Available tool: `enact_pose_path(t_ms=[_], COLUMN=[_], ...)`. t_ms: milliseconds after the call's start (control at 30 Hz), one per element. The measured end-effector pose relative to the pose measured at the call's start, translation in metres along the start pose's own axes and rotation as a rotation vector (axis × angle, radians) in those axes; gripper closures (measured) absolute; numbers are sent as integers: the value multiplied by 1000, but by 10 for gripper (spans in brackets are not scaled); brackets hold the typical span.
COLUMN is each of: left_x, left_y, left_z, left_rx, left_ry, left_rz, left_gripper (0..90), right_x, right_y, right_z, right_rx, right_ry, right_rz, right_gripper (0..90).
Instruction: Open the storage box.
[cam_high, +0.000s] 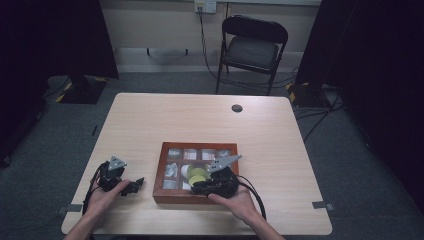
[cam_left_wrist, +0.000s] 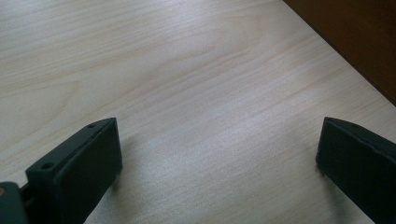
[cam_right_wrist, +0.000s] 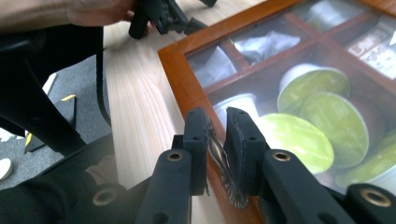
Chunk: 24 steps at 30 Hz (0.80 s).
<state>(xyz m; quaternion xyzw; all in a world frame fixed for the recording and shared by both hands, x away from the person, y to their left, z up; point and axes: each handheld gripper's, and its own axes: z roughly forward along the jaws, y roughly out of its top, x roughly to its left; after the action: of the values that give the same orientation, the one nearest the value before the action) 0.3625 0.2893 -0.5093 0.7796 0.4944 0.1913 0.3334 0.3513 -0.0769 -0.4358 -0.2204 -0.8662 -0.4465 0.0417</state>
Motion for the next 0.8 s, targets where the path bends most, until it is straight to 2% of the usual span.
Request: enact_pose_path(t_ms=[100, 167, 300, 567, 800], left_x=[0, 0, 0, 0, 0], left_y=[0, 0, 0, 0, 0], left_z=[0, 1, 0, 0, 0], left_rx=[0, -8, 2, -6, -5], left_ry=[4, 3, 2, 3, 2], left_rz=[7, -5, 6, -2, 0], left_gripper=[0, 0, 0, 0, 0], right_x=[-2, 0, 0, 1, 1], right_y=[-3, -2, -3, -4, -6], right_z=[2, 1, 3, 6, 7], right_rx=[14, 13, 21, 33, 21], right_ry=[-4, -9, -11, -18, -16], right_rz=[3, -4, -8, -32, -30], right_gripper=[799, 816, 810, 801, 807])
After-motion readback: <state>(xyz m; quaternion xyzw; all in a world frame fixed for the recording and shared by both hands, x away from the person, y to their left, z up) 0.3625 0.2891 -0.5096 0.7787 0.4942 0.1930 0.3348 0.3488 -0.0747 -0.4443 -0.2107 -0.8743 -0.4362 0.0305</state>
